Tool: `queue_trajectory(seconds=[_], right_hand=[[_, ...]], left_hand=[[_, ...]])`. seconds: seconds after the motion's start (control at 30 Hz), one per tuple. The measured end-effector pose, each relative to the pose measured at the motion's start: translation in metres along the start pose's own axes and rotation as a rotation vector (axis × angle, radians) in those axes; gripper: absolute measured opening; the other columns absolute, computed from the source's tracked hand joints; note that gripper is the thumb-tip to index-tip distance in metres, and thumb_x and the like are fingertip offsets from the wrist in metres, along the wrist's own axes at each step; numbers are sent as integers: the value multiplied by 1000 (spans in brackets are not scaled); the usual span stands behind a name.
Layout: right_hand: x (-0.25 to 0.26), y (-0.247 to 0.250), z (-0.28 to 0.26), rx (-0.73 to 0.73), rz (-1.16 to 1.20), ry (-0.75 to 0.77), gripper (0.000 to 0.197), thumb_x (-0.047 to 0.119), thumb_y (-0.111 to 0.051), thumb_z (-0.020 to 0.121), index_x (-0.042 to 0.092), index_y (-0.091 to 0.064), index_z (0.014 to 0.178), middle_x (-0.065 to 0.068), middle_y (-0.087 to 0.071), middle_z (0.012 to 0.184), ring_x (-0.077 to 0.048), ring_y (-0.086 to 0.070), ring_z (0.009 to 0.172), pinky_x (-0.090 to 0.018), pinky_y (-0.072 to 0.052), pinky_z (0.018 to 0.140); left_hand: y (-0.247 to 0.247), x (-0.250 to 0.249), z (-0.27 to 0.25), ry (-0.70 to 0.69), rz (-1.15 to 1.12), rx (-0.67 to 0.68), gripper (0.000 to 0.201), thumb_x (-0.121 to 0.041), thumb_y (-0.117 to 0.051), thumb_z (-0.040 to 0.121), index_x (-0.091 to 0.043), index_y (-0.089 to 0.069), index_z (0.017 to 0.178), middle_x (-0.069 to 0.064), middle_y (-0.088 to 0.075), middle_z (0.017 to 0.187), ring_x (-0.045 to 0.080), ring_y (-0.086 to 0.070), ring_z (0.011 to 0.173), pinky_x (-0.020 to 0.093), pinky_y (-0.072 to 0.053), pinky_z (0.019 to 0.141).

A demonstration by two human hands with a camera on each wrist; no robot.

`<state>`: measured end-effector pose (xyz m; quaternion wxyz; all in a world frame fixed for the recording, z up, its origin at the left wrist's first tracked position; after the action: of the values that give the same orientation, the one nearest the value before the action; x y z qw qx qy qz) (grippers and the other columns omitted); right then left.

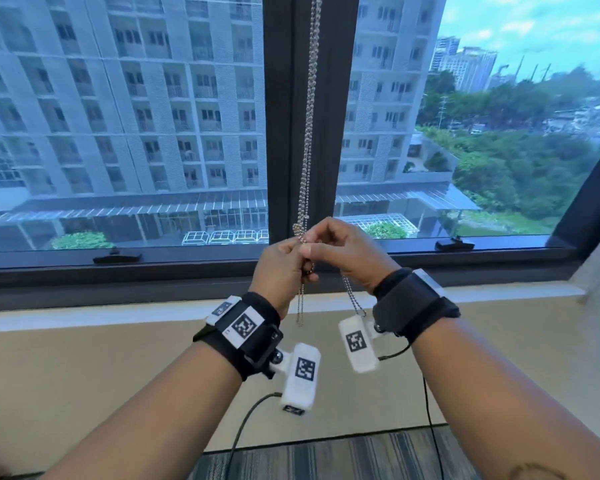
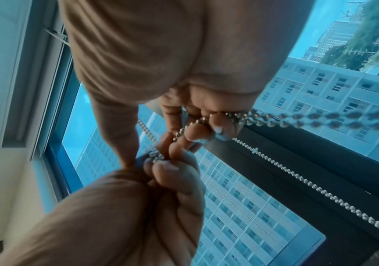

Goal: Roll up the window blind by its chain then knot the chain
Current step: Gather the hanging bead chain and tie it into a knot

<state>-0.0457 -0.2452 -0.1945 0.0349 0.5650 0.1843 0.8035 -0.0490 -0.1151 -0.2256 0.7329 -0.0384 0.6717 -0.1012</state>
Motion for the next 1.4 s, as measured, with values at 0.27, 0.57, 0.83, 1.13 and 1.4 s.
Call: queue_trajectory(seconds=[0.27,0.57,0.83,1.13,1.4], right_hand=[[9,-21,0,-69,-240,67,25,6,-71,79,15,-59,99,6,-60,84,1,-51,63,-16,-49,64],[7,-28,-3,-373,-249,151,22,4,-50,92,18,-66,90,3,-65,90,-7,-62,82,-17,-50,70],[14,-18,-5,-420,-341,205,14,7,-55,91,19,-59,83,4,-60,71,0,-54,64,-12,-41,58],[8,-20,-7,-294,-256,47,15,13,-52,95,20,-59,83,-11,-68,67,-23,-68,63,-41,-61,64],[11,-26,-6,-268,-207,55,17,9,-50,96,18,-58,84,-7,-62,71,-16,-64,60,-37,-60,59]], left_hand=[[14,-15,0,-83,202,-85,38,-20,-59,97,-14,-66,60,12,-65,66,21,-59,62,36,-56,62],[10,-23,-14,-130,159,-109,30,-22,-54,101,-2,-73,90,23,-74,89,37,-73,88,46,-62,77],[24,-32,-14,80,-280,36,15,-12,-58,97,-4,-68,89,15,-72,100,19,-71,83,34,-60,86],[45,-41,-7,149,-96,-109,32,-43,-61,93,-25,-56,68,-7,-53,86,15,-42,87,36,-32,82],[46,-38,-8,225,-608,88,33,-35,-45,104,-17,-48,76,-9,-29,53,4,-26,37,17,-23,41]])
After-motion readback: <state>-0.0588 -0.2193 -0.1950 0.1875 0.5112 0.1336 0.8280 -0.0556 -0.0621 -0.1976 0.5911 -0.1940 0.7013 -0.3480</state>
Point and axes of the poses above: each hand's wrist, its own z-axis towards the middle knuckle, its own y-axis out of the back of the hand, x = y × z, the point moved 3 cm from there along z, towards the middle knuckle
